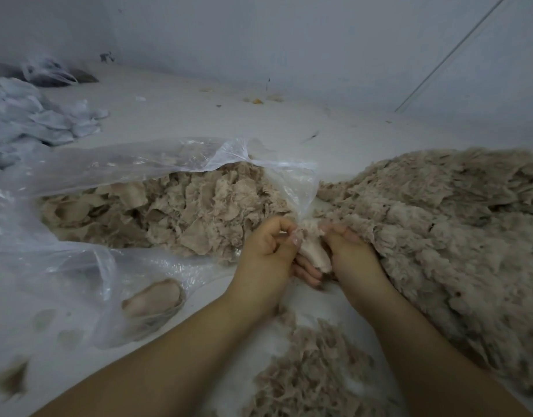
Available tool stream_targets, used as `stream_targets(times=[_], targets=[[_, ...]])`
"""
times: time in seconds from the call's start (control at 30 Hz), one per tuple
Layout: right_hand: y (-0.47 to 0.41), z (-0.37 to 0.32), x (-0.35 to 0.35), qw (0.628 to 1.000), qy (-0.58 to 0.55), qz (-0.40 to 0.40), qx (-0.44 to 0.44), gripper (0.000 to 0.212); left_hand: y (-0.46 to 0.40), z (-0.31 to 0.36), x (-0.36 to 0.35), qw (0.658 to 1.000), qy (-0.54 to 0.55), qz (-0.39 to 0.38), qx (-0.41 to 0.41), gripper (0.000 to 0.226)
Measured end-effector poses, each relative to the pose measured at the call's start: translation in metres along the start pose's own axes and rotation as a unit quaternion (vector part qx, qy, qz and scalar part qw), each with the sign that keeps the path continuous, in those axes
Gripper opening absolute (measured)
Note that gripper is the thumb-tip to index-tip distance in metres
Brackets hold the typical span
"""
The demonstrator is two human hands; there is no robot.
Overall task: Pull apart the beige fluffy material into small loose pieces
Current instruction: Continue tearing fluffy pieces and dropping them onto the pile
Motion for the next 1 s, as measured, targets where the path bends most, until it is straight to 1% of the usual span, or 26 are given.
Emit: stream_targets(times=[0.03,0.1,0.17,0.27,0.33,0.4,0.43,0.47,0.53,0.6,0.67,0.73,0.77,0.83,0.93,1.0], targets=[[-0.001,0.000,0.000,1.000,0.008,0.000,0.000,0.023,-0.001,0.003,0.002,1.000,0.014,0.017,-0.007,0.019],[-0.005,0.001,0.004,0.999,0.027,0.031,-0.006,0.026,-0.005,0.007,0.011,0.998,0.031,0.045,-0.018,0.020],[-0.010,0.002,0.007,0.999,0.003,0.051,-0.012,0.029,-0.009,0.007,0.020,0.998,0.025,0.055,-0.017,0.020],[-0.007,-0.005,-0.002,0.999,0.023,-0.003,0.045,0.019,-0.015,-0.003,0.028,0.998,0.019,0.046,0.036,0.020],[0.000,-0.010,-0.010,0.996,0.008,-0.056,0.068,0.022,-0.016,-0.009,0.025,0.997,0.036,0.032,0.067,0.017],[0.006,-0.013,-0.018,0.990,-0.015,-0.113,0.079,0.029,-0.015,-0.014,0.017,0.995,0.047,0.003,0.088,0.014],[0.009,-0.013,-0.020,0.988,-0.017,-0.133,0.083,0.028,-0.014,-0.016,0.012,0.994,0.051,-0.013,0.098,0.013],[0.009,-0.013,-0.020,0.987,-0.012,-0.133,0.084,0.026,-0.014,-0.018,0.009,0.992,0.055,-0.025,0.107,0.012],[0.004,-0.009,-0.015,0.992,-0.005,-0.104,0.077,0.024,-0.014,-0.021,0.006,0.991,0.052,-0.031,0.117,0.008],[0.000,-0.007,-0.012,0.992,-0.006,-0.100,0.074,0.028,-0.016,-0.019,0.009,0.995,0.023,-0.020,0.097,0.007],[0.000,-0.007,-0.013,0.990,0.006,-0.112,0.083,0.028,-0.020,-0.014,0.014,0.998,-0.034,-0.010,0.055,0.023],[0.000,-0.006,-0.013,0.989,0.008,-0.116,0.088,0.023,-0.022,-0.011,0.016,0.996,-0.088,-0.017,0.014,0.042],[0.000,-0.005,-0.013,0.989,0.005,-0.118,0.084,0.019,-0.022,-0.009,0.016,0.994,-0.108,-0.024,-0.004,0.045],[0.001,-0.004,-0.013,0.989,0.000,-0.123,0.077,0.014,-0.021,-0.006,0.016,0.992,-0.124,-0.026,-0.024,0.040],[0.002,-0.007,-0.014,0.989,0.012,-0.121,0.085,0.026,-0.023,-0.002,0.022,0.994,-0.104,0.013,-0.028,0.020],[0.002,-0.009,-0.014,0.989,0.010,-0.120,0.088,0.032,-0.025,-0.002,0.026,0.995,-0.087,0.036,-0.020,0.016]])
Point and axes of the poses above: each hand's wrist, its own y-axis away from the middle knuckle, its own x-axis out of the back of the hand, z = x × y, the point moved 8 cm from there along -y, towards the middle knuckle, and after that the axes turned 10 degrees about z, right-handed, at the moved point
